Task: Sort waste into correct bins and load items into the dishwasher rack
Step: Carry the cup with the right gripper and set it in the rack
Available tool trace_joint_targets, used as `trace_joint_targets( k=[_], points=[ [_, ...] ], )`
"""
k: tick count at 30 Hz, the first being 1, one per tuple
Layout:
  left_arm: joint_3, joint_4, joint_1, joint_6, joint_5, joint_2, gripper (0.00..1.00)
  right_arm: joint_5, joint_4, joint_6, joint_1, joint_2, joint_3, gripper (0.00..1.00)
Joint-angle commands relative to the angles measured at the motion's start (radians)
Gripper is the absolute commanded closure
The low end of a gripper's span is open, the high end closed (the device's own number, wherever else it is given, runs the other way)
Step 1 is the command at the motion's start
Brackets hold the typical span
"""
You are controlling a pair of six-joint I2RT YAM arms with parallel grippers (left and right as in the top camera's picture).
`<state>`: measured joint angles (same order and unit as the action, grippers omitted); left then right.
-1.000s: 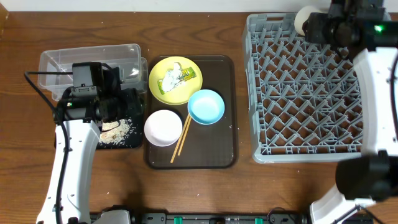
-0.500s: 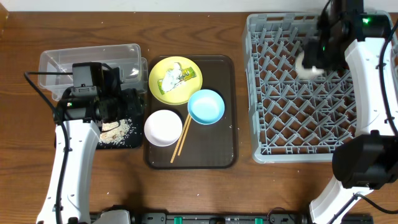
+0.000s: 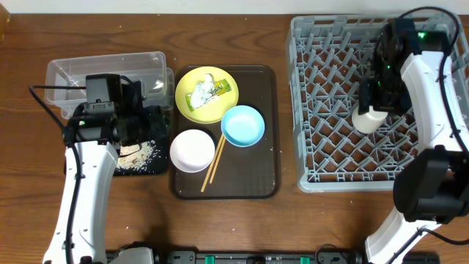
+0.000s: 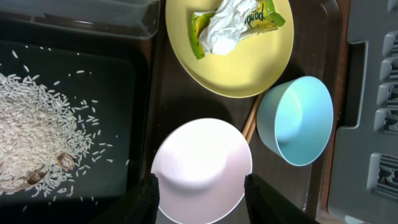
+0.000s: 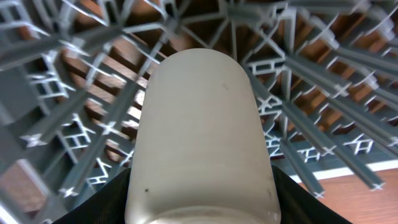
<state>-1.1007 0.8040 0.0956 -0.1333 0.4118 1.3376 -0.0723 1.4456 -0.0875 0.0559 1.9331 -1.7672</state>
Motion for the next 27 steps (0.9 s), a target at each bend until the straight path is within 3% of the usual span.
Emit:
trace_joint_targets(
  k=[1,14,27],
  points=[
    [-0.008,0.003,0.004,0.009,-0.006,-0.012,0.53,-0.025,-0.013,-0.023,0.033,-0.014,0.021,0.99],
    [-0.008,0.003,0.004,0.009,-0.006,-0.012,0.52,0.006,-0.034,-0.01,0.048,-0.021,0.019,0.99],
    [-0.008,0.003,0.004,0.009,-0.006,-0.012,0.52,0.017,-0.063,0.007,0.119,-0.137,-0.003,0.99]
  ],
)
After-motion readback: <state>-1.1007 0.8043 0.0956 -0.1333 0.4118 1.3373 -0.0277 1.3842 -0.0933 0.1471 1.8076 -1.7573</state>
